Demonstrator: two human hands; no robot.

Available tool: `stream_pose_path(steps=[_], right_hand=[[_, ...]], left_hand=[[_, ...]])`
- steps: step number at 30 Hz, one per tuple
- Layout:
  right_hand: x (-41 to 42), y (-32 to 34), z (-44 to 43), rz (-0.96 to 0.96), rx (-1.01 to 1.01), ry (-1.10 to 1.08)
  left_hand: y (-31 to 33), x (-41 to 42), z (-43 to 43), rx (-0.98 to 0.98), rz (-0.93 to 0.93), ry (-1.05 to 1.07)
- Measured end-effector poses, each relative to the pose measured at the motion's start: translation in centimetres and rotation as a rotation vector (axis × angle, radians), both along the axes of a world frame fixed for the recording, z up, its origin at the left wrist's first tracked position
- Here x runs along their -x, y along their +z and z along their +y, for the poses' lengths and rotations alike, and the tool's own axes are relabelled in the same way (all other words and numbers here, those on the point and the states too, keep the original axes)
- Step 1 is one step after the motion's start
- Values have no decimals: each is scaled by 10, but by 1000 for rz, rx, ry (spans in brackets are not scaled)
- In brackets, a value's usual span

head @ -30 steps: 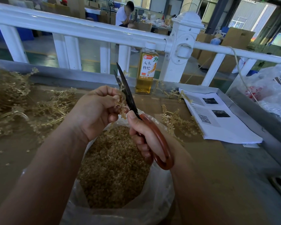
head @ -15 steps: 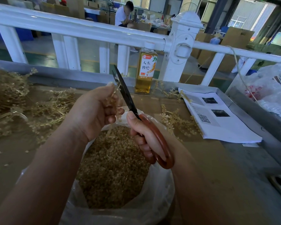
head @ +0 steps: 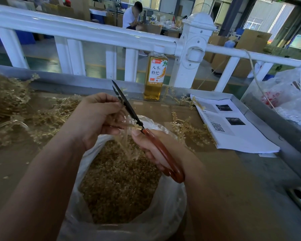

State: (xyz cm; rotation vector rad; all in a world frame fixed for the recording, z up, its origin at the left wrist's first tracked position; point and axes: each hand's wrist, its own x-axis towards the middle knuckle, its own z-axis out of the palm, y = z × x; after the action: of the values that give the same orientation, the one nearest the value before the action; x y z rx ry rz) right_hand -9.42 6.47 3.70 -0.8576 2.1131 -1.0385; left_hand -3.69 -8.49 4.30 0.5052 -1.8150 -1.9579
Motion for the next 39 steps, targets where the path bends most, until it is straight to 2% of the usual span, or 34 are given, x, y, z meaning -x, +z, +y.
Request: stream_pose_path(steps=[3, 11, 16, 26, 34, 39], right_hand=[[0, -1, -2, 141, -22, 41], [-2, 0, -2, -85, -8, 1], [1, -6, -4, -105, 29, -20], [-2, -6, -3, -29, 53, -4], [-4, -4, -3, -178, 63, -77], [-7, -1, -3, -202, 78, -100]], left_hand=[[0, 1, -2, 19, -1, 14], [2, 3, 5, -78, 85, 26], [2, 2, 7, -68, 73, 9], [3, 3, 11, -79, 59, -7], [3, 3, 9, -116, 58, -42], [3, 3, 8, -146, 68, -55]])
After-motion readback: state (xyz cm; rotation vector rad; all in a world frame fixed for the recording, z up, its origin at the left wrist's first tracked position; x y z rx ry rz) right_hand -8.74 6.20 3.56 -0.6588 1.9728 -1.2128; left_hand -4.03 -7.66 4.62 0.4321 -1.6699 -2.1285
